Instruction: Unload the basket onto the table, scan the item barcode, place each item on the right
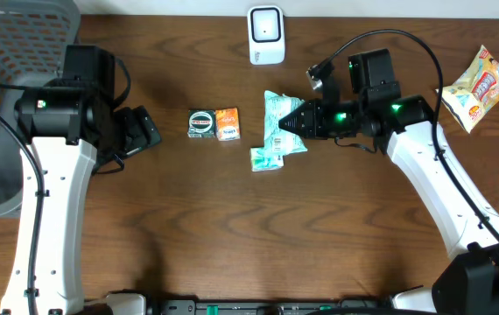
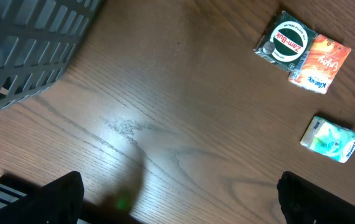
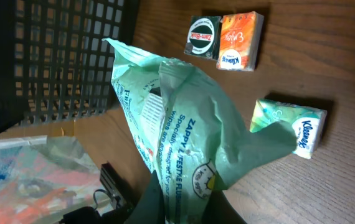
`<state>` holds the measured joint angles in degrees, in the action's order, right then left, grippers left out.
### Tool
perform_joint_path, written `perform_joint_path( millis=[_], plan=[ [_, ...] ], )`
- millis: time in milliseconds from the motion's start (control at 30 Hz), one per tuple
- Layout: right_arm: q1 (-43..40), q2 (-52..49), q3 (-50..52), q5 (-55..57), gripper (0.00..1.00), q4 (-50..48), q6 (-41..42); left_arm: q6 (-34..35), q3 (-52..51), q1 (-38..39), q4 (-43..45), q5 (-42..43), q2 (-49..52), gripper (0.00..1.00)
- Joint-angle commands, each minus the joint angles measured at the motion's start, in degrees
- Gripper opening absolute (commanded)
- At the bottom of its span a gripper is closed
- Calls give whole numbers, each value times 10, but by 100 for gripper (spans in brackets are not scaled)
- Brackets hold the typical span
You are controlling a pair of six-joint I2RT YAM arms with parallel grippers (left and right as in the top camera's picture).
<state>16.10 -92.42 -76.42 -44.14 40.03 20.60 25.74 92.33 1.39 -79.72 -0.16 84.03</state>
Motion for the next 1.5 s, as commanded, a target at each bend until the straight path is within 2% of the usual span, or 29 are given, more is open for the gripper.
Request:
perform_joint_path(
  millis=[0,1333,1467],
  plan=[
    [5,-2,3,-19,1,1,4,5,1,0,-4,-3,3,98],
    [5,-2,3,-27,1,0,1,5,1,0,-4,-3,3,98],
    [5,-2,3,30,1,7,1,5,1,0,-4,-3,3,98]
  ],
)
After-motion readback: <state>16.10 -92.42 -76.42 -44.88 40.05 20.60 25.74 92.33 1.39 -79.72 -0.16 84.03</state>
